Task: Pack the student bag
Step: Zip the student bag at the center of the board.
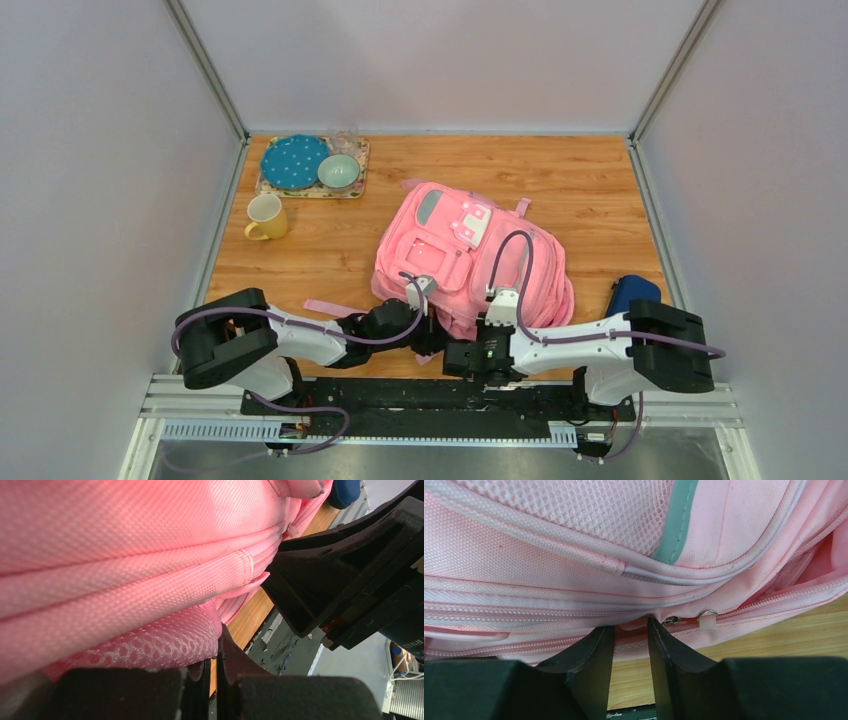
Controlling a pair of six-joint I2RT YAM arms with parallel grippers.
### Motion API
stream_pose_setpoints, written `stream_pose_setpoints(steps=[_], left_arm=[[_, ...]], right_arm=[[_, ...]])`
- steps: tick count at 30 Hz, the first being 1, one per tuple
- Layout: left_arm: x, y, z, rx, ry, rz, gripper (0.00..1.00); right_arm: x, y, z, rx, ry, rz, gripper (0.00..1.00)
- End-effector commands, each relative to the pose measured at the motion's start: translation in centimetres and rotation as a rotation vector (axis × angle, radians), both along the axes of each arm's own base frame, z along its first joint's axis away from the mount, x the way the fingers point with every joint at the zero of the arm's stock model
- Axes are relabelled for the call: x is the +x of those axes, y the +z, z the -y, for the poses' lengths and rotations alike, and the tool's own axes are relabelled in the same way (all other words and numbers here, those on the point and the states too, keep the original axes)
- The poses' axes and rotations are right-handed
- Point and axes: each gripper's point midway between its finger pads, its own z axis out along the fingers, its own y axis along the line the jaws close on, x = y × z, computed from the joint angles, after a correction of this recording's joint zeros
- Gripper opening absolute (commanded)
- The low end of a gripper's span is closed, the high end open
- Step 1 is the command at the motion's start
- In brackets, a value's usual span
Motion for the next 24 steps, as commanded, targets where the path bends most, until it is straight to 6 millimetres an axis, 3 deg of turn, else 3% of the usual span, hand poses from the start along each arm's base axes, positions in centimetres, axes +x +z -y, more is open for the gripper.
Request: stream_pose_setpoints(steps=[1,7,10,12,13,15,19,24], left_arm=[[-1.5,3.9,1.7,-0.132,-0.108,0.062,0.00],[-1.4,3.6,1.1,-0.126,-0.091,0.067,0.00],[-1.4,3.5,0.8,-0.125,-0.083,0.070,0.00],[-1.3,3.5,0.8,-0.123,-0.078,0.071,0.00],[-1.3,3.5,0.8,-0.124,-0.080,0.071,0.00],[-1.4,3.5,0.7,-0.125,-0.081,0.071,0.00],[-1.4,3.3,0.8,-0.123,-0.084,0.067,0.00],[-1.5,3.1,0.8,-0.127,-0.083,0.057,0.00]], right_arm=[[-0.4,-0.7,2.1,-0.084,-0.043,-0.022,0.34],[-0.5,-0.9,3.2,-0.098,-0.066,-0.021,0.20],[-0.6,-0.7,3.8,-0.090,-0.078,-0.019,0.21],[-0.6,-0.5,4.0,-0.079,-0.087,-0.017,0.25],[-0.7,-0.4,4.1,-0.078,-0.089,-0.017,0.35],[-0.6,-0.4,4.3,-0.077,-0.092,-0.013,0.37],[-0.6,-0.4,4.9,-0.089,-0.104,-0.005,0.52],[-0.2,-0.3,4.8,-0.057,-0.106,0.025,0.54]])
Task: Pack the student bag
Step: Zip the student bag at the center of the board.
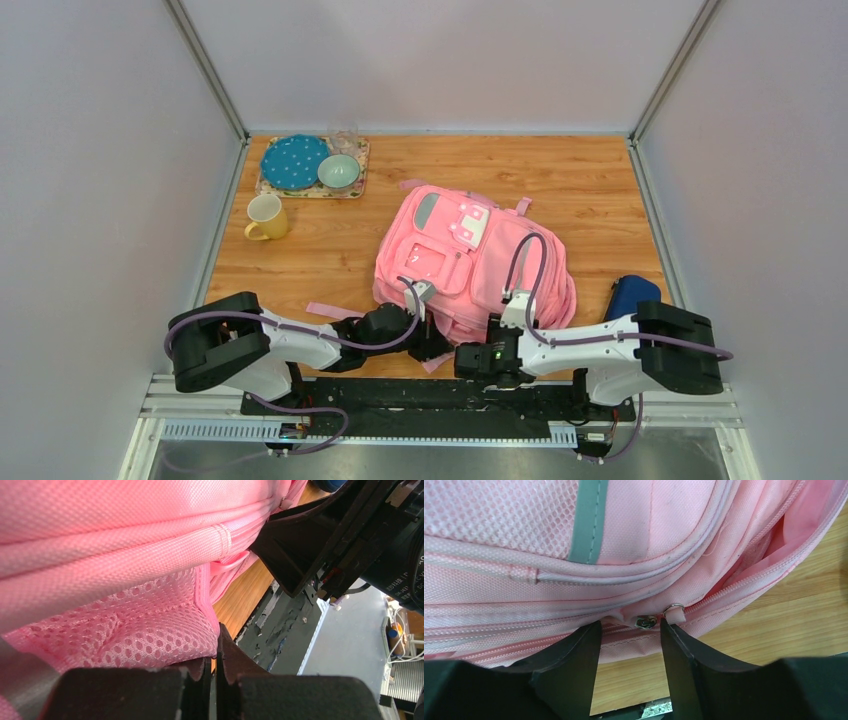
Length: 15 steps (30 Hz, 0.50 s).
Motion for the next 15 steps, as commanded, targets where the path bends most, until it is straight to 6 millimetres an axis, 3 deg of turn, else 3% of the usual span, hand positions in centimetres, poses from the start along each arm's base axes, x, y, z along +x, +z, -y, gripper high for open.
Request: stream_pose_setpoints(steps=[1,12,15], left_arm=[[-0.2,2.9,1.3,-0.113,-0.034,0.042,0.00],[-0.8,1.4,1.0,-0.094,-0.042,-0.007,0.00],[-1.0,0.9,0.9,-0.091,-0.045,-0.022,0.00]], right_arm=[[0.4,-0.1,1.3,0.006,-0.020,0.039,0.54],[1.6,-0.2,0.7,0.166,0.033,0.113,0.55],[1.8,-0.2,1.0,0.175,0.031,0.119,0.49]])
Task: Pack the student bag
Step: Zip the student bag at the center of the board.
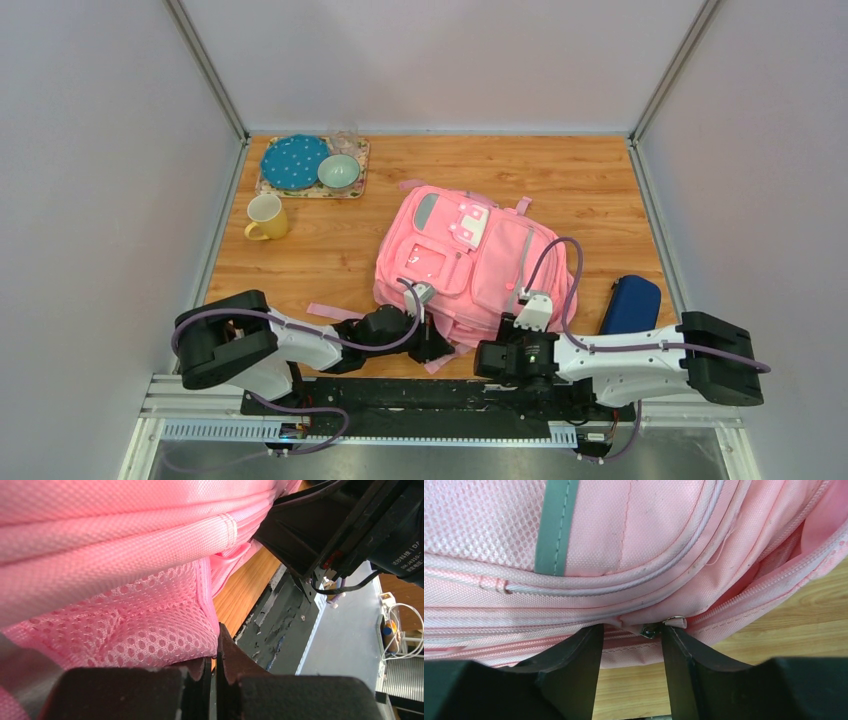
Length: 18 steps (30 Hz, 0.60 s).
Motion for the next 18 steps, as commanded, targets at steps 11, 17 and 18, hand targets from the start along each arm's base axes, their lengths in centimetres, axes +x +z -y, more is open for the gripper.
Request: stream_pose_setpoints(steps=[11,17,18], left_arm=[[-1.1,0.6,0.8,-0.065,-0.053,-0.035,0.00],[-1.2,0.6,0.6,-0.072,-0.060,-0.042,0.00],[-1.1,0.6,0.6,-0.074,-0.053,-0.046,0.00]], right_arm=[[1.2,-1.2,-0.4,-0.149,0.002,0.009,0.59],[1.0,-2.2,-0.4,-0.185,0.002,-0.018,0.29],[0.9,-2.4,-0.1,-0.189,0.002,-0.020,0.25]])
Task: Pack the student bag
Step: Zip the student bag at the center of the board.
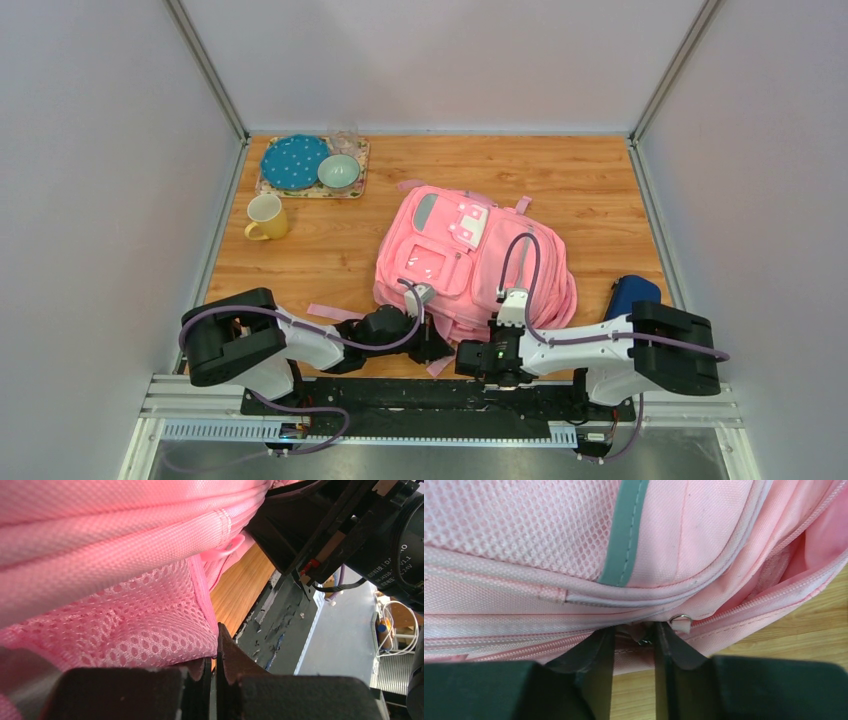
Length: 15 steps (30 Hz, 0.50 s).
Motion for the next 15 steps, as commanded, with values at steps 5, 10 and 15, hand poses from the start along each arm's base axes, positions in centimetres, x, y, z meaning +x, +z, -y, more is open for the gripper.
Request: stream_pose_setpoints(steps=[5,10,15], left_arm=[[-0.6,1.1,0.1,-0.070,-0.029,-0.025,0.00],[-0.3,1.3,0.2,-0.077,-0.019,-0.026,0.00],[0.0,1.2,0.0,-0.073,-0.006,-0.032,0.01]], right_arm=[[-0.1,-1.1,0.8,0.055,-0.033,-0.010,0.16],[0.1,0.0,1.3,0.094,-0.046,0.016,0.00],[0.4,1.4,1.5,0.147,-0.051,0.052,0.00]])
